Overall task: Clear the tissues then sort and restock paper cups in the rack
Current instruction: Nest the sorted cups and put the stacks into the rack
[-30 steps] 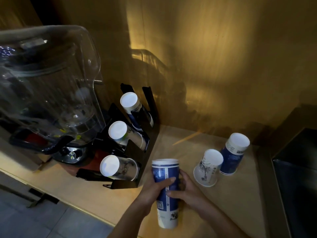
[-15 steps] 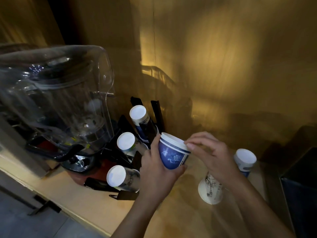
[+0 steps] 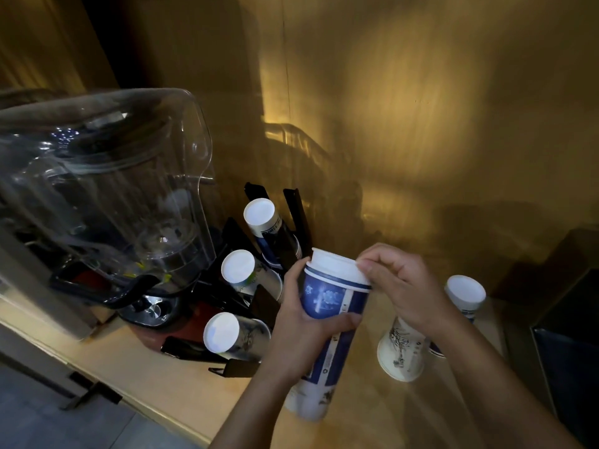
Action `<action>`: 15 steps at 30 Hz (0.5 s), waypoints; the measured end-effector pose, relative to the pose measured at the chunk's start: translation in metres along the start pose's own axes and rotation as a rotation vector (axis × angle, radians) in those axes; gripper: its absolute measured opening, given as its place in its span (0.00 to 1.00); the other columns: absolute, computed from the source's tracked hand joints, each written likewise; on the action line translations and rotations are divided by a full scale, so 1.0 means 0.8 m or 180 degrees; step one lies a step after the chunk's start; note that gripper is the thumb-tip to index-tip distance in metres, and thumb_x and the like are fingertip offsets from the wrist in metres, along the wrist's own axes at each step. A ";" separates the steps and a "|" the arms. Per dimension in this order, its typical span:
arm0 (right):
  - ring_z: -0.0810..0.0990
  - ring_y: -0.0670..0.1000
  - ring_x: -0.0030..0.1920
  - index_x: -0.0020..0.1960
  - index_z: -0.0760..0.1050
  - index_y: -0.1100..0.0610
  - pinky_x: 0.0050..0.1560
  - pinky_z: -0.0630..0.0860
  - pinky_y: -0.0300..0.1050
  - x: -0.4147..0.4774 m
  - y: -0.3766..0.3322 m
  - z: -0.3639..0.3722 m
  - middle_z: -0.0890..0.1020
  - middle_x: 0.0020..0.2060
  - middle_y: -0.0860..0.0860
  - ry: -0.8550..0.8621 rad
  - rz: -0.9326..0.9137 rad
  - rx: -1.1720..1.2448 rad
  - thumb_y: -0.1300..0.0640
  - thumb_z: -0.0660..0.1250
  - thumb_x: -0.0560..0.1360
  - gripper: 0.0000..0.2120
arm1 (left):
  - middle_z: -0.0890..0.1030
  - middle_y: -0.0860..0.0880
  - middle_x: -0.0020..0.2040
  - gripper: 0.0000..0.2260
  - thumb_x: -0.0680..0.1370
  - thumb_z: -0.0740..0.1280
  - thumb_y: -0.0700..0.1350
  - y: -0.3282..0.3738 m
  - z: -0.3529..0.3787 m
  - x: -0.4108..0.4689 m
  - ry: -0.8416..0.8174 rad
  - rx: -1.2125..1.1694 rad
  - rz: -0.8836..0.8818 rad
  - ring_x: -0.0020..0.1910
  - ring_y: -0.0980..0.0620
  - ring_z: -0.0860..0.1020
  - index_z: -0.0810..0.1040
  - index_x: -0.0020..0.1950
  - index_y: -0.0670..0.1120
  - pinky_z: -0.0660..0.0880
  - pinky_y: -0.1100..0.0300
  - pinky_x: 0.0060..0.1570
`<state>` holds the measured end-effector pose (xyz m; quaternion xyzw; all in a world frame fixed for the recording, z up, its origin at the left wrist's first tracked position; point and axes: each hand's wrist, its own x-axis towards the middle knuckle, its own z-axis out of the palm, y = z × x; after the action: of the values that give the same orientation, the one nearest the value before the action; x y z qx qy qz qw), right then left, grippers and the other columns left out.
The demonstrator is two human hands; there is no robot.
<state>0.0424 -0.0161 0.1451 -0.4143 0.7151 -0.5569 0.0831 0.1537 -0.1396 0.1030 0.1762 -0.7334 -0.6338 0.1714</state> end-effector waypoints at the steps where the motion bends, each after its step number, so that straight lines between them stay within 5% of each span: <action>1: 0.76 0.48 0.39 0.39 0.77 0.56 0.41 0.72 0.40 0.001 -0.002 -0.005 0.79 0.38 0.54 0.0046 0.0033 0.0118 0.63 0.62 0.75 0.09 | 0.80 0.53 0.54 0.40 0.56 0.79 0.49 -0.002 -0.004 0.000 -0.0131 -0.0253 -0.0160 0.48 0.52 0.82 0.63 0.62 0.67 0.81 0.54 0.45; 8: 0.72 0.37 0.32 0.39 0.77 0.58 0.36 0.69 0.28 0.010 -0.005 -0.033 0.77 0.33 0.51 0.0546 0.0155 0.0488 0.66 0.62 0.75 0.09 | 0.84 0.49 0.52 0.38 0.54 0.80 0.43 -0.022 -0.007 -0.005 -0.0593 -0.1141 -0.0782 0.48 0.45 0.84 0.70 0.60 0.62 0.80 0.56 0.39; 15: 0.73 0.36 0.35 0.42 0.77 0.54 0.39 0.70 0.27 0.005 0.013 -0.043 0.78 0.35 0.49 0.0651 0.0109 0.0300 0.67 0.63 0.74 0.10 | 0.84 0.58 0.49 0.42 0.52 0.80 0.46 -0.021 -0.006 -0.010 -0.0346 -0.0628 -0.0533 0.46 0.53 0.84 0.66 0.61 0.65 0.80 0.60 0.38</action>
<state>0.0144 0.0067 0.1502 -0.3387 0.6998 -0.6278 0.0386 0.1635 -0.1420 0.0866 0.1846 -0.6583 -0.7236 0.0945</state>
